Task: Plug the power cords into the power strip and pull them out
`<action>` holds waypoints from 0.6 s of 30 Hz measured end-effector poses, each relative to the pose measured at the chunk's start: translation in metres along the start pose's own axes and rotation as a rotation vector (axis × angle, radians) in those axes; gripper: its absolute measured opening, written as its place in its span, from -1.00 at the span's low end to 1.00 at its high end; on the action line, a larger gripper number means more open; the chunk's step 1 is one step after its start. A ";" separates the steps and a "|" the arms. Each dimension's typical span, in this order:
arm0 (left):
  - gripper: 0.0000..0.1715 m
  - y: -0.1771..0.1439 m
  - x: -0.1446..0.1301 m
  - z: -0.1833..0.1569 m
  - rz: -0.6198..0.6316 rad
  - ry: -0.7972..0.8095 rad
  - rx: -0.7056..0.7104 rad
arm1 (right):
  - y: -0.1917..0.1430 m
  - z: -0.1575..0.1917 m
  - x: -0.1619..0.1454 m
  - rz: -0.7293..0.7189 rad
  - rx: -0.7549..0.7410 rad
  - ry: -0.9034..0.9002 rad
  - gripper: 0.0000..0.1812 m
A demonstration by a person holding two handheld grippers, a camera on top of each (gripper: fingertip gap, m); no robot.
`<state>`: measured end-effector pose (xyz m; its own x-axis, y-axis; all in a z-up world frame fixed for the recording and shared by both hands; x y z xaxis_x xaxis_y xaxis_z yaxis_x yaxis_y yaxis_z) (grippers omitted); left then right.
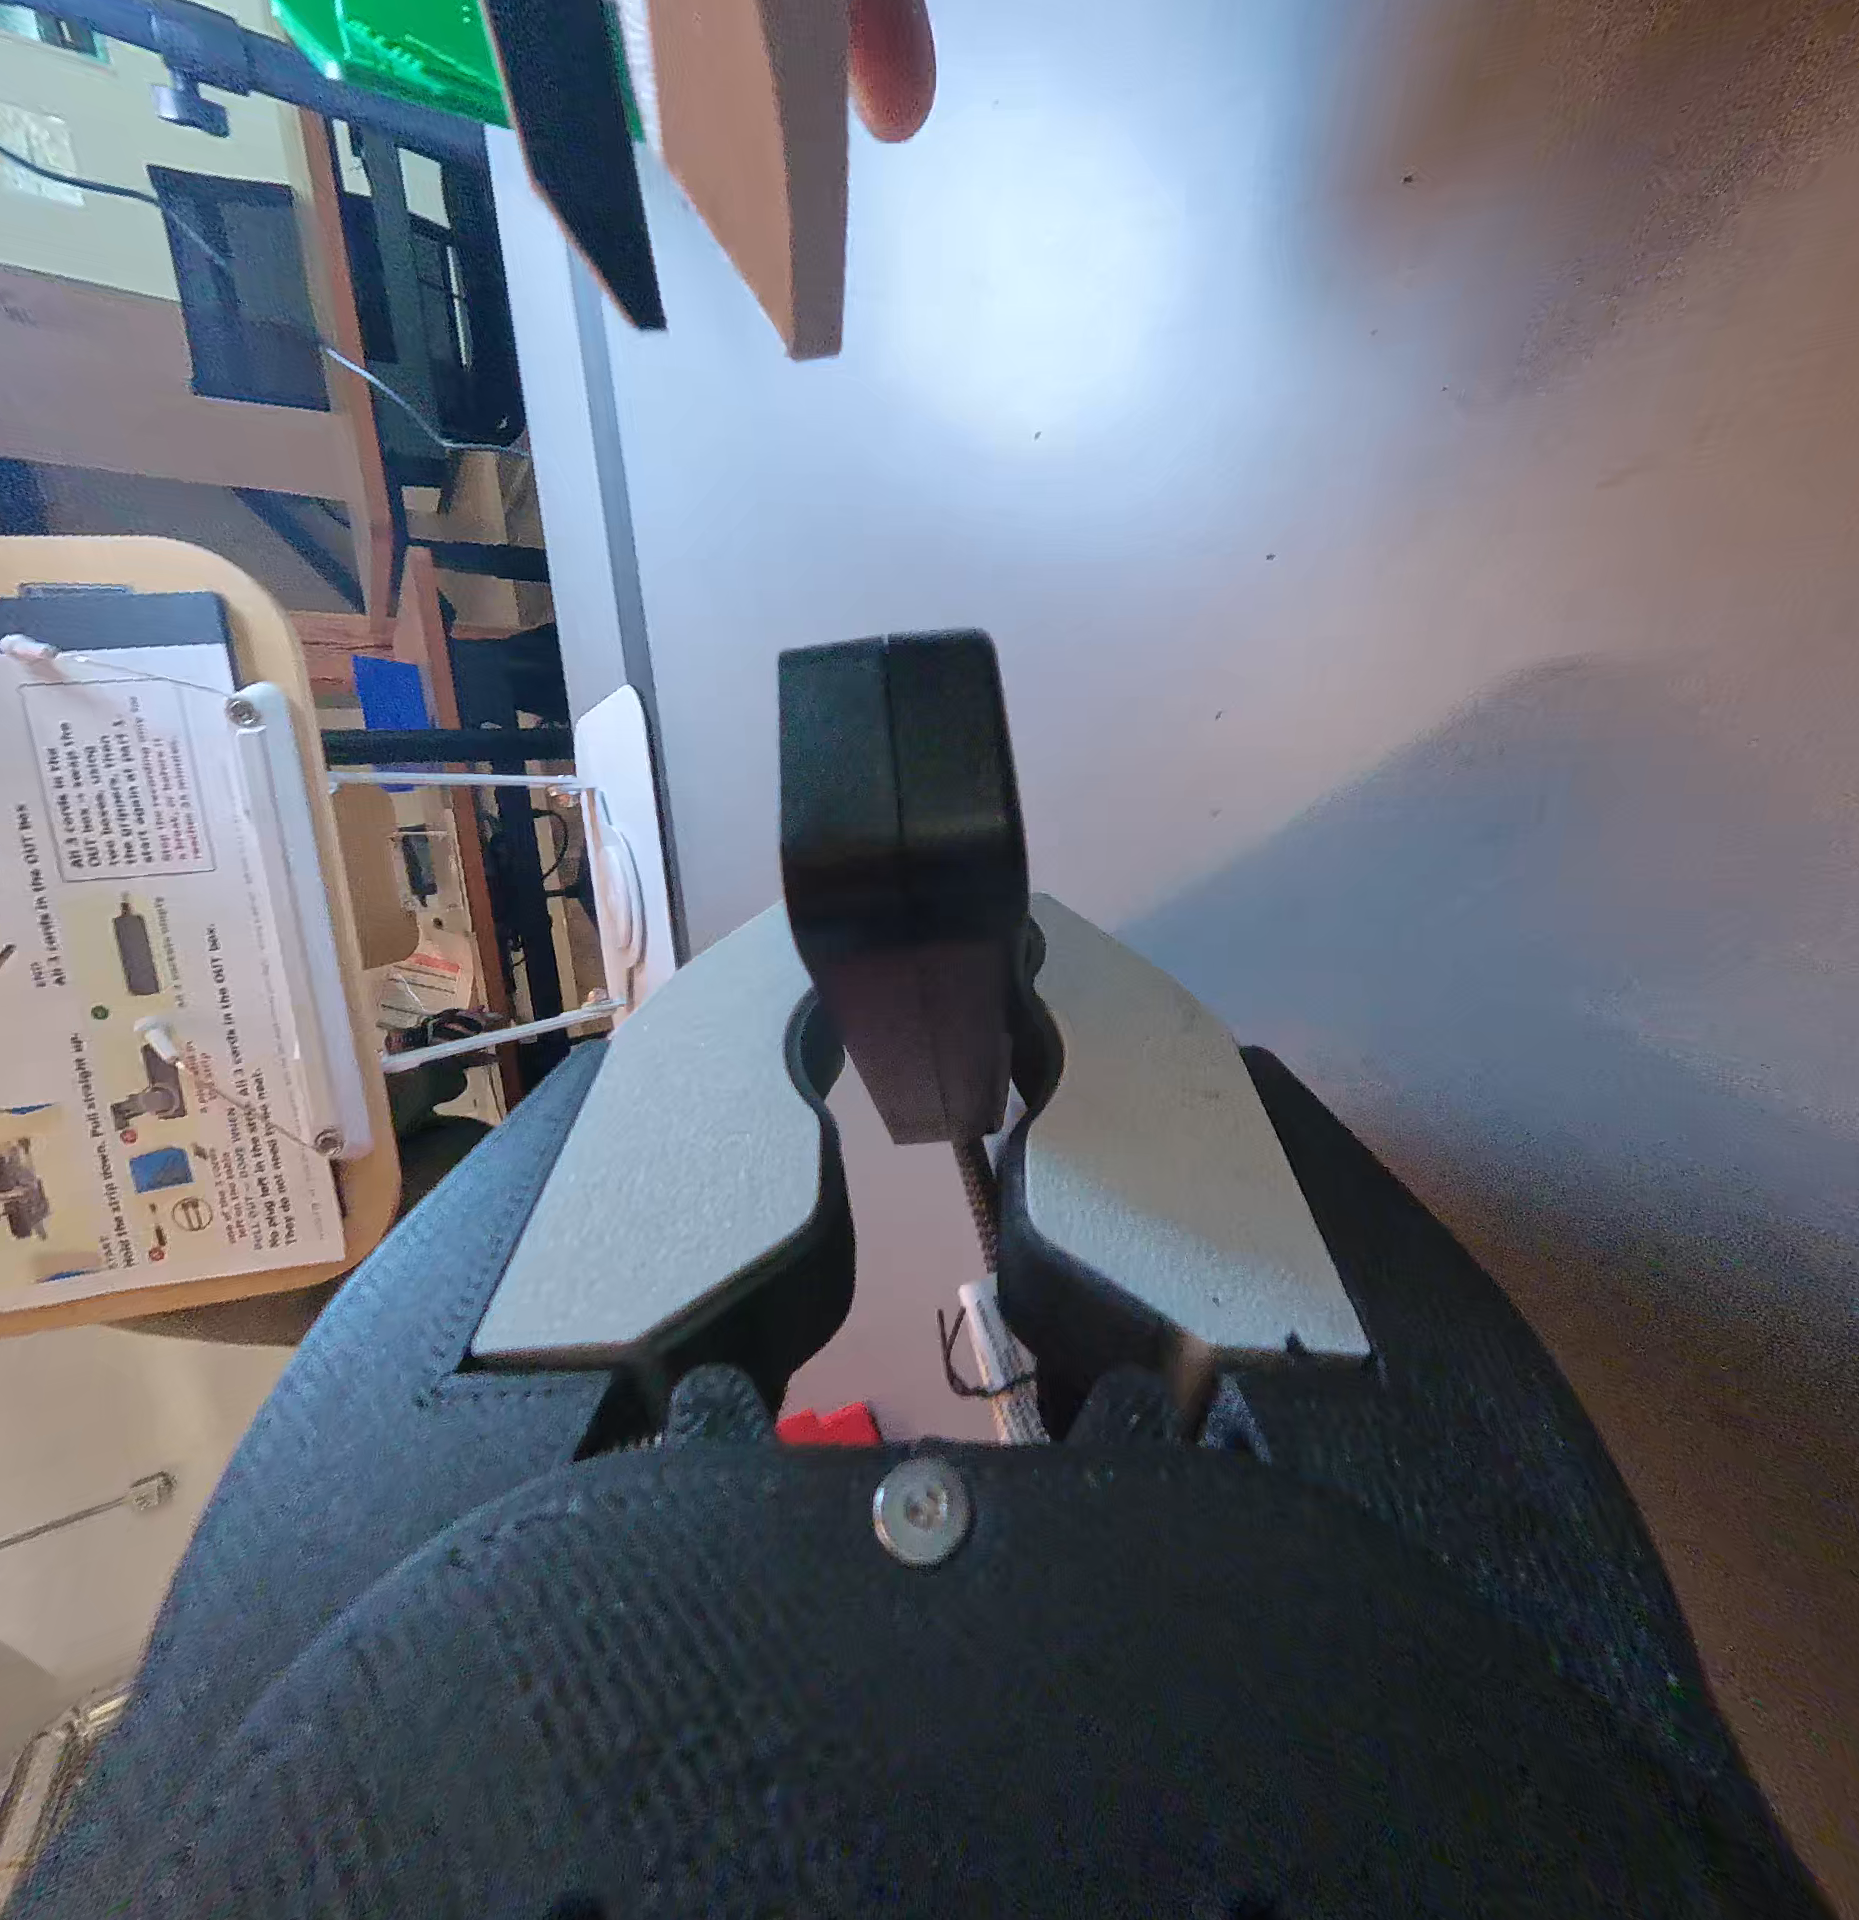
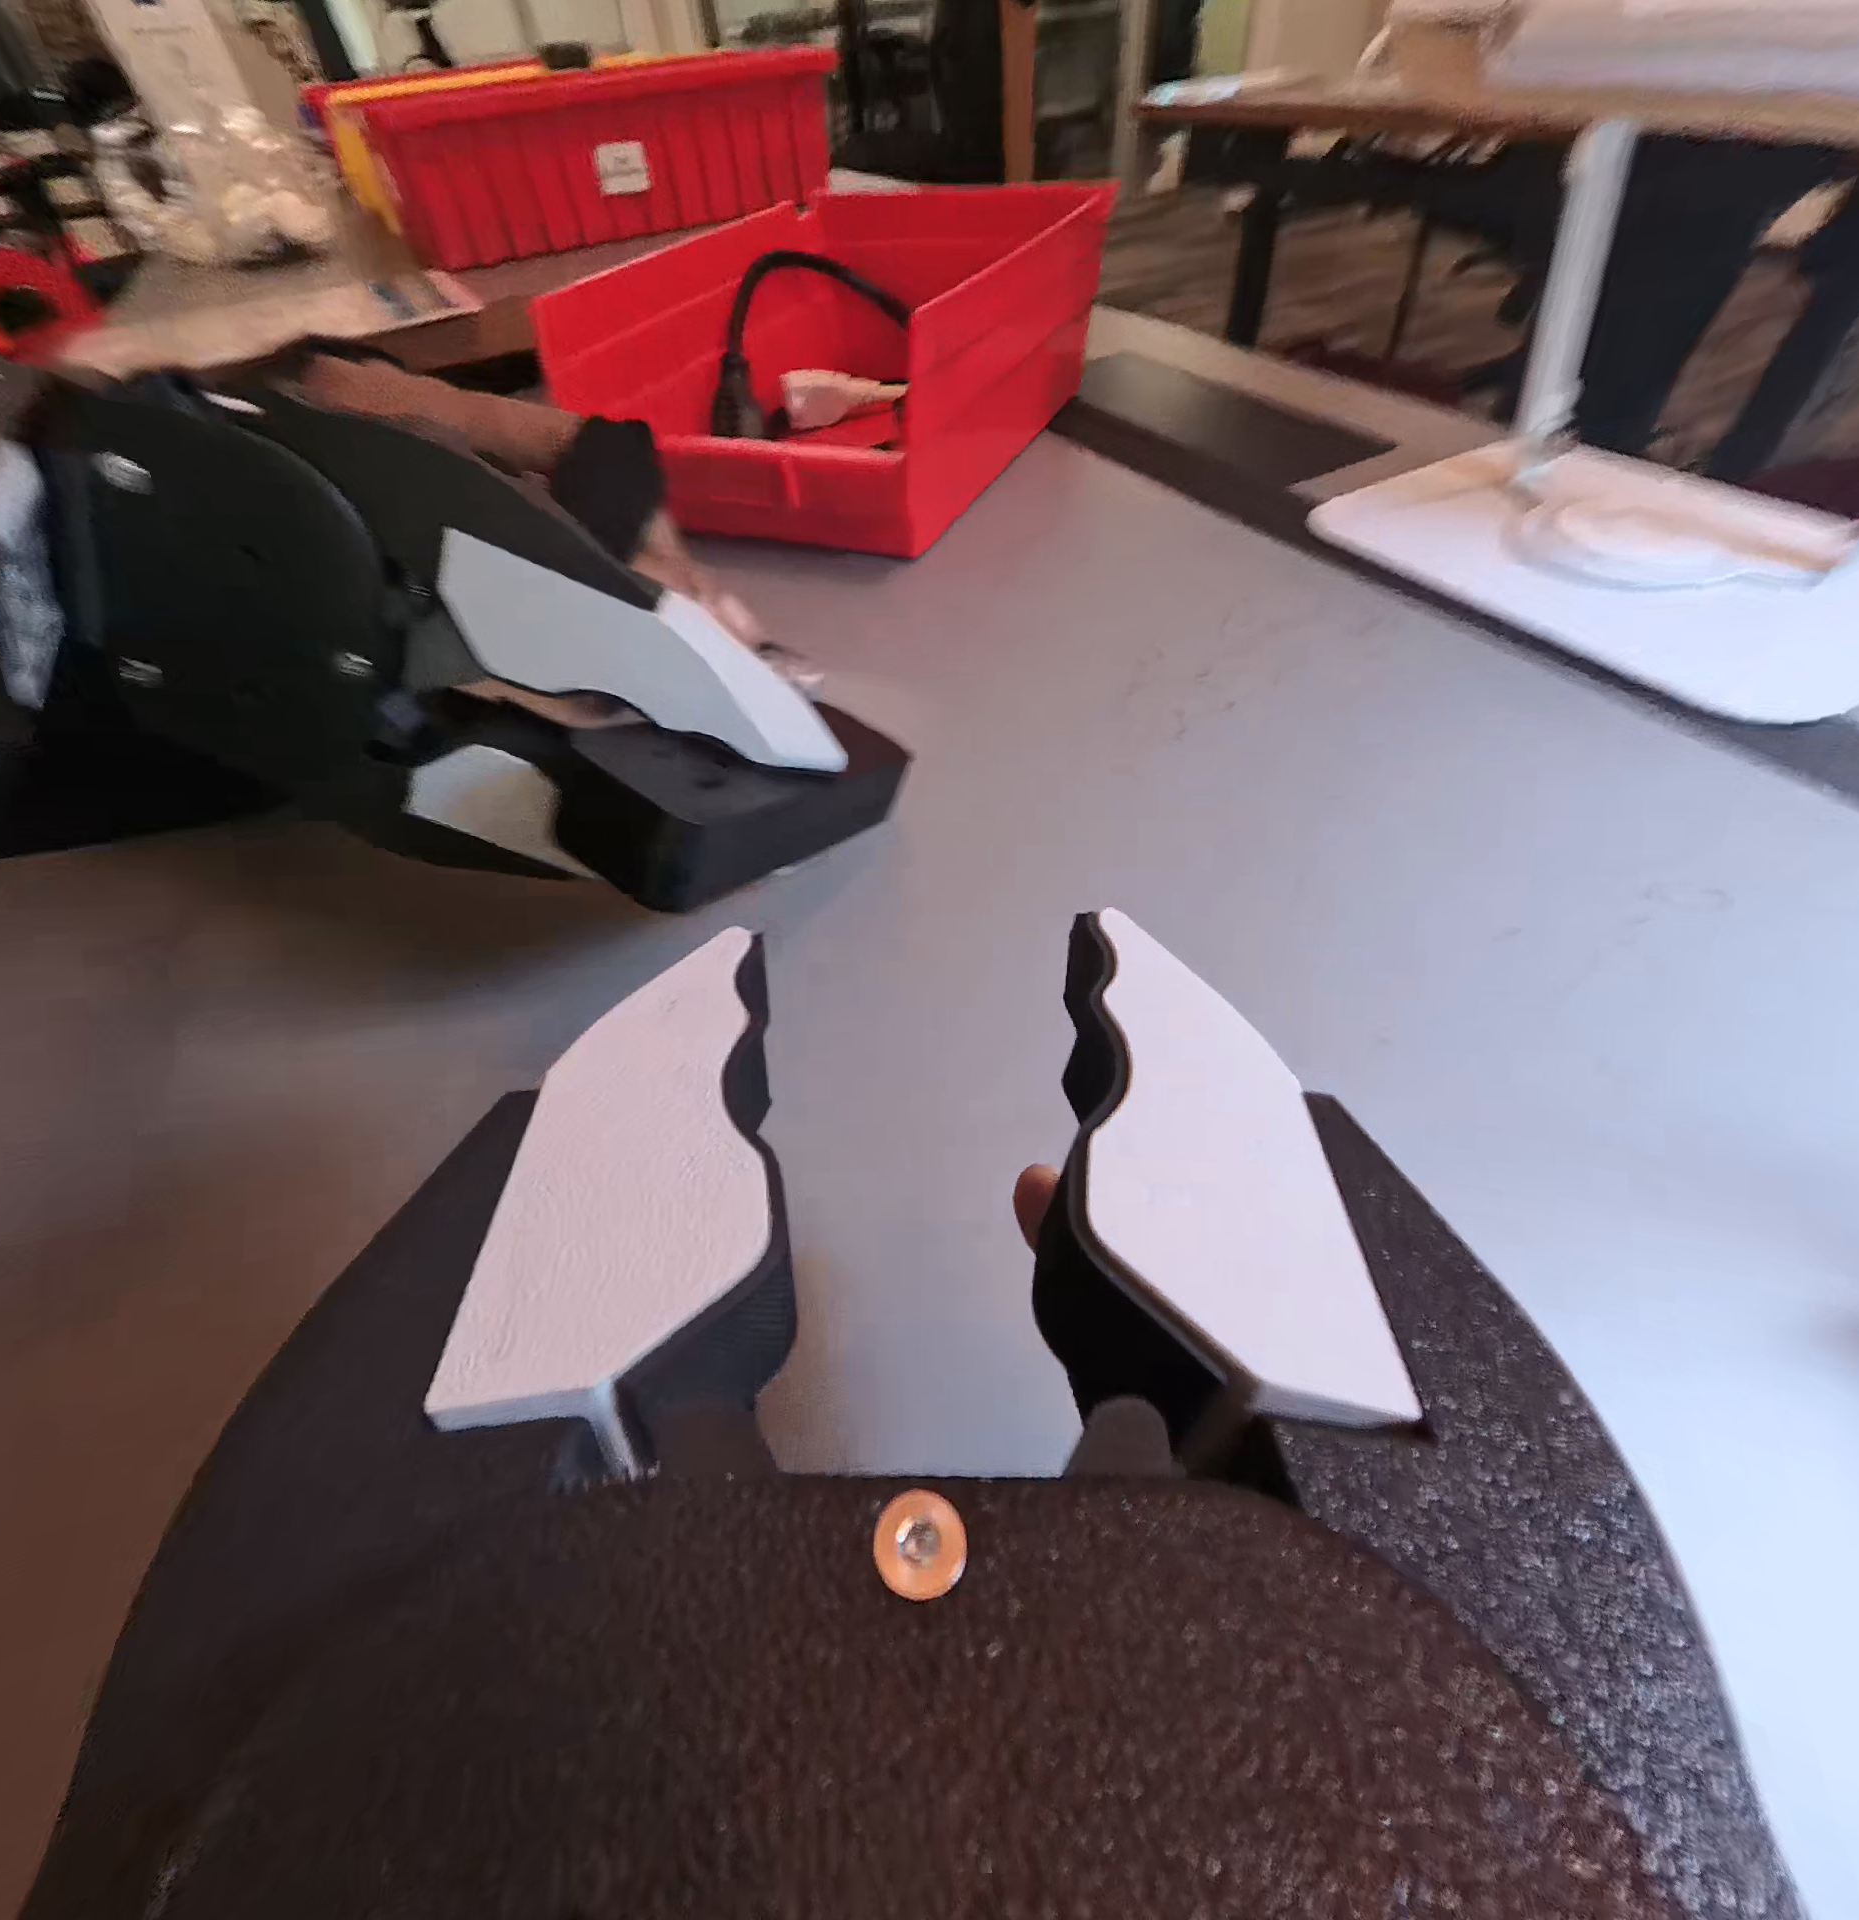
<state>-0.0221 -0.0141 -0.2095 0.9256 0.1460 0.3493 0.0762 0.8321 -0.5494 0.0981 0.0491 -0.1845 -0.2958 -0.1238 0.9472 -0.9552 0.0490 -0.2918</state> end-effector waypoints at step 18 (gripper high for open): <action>-0.32 -0.006 0.008 -0.011 -0.042 -0.147 -0.264 | 0.047 0.045 -0.025 0.436 0.189 -0.019 -0.44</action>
<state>-0.0108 -0.0237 -0.2116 0.8575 0.2066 0.4713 0.2245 0.6740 -0.7038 0.0599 0.0103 -0.2280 -0.6678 -0.1496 0.7292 -0.7267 -0.0811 -0.6822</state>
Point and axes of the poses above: each gripper's, where its closed fingertips meet, y out along the fingers, x out of its top, z = x × y across the jaws, the point moved 5 cm from there along -y, back along the fingers, and after that the axes turned 13 degrees about -y, right-handed, at the moved point
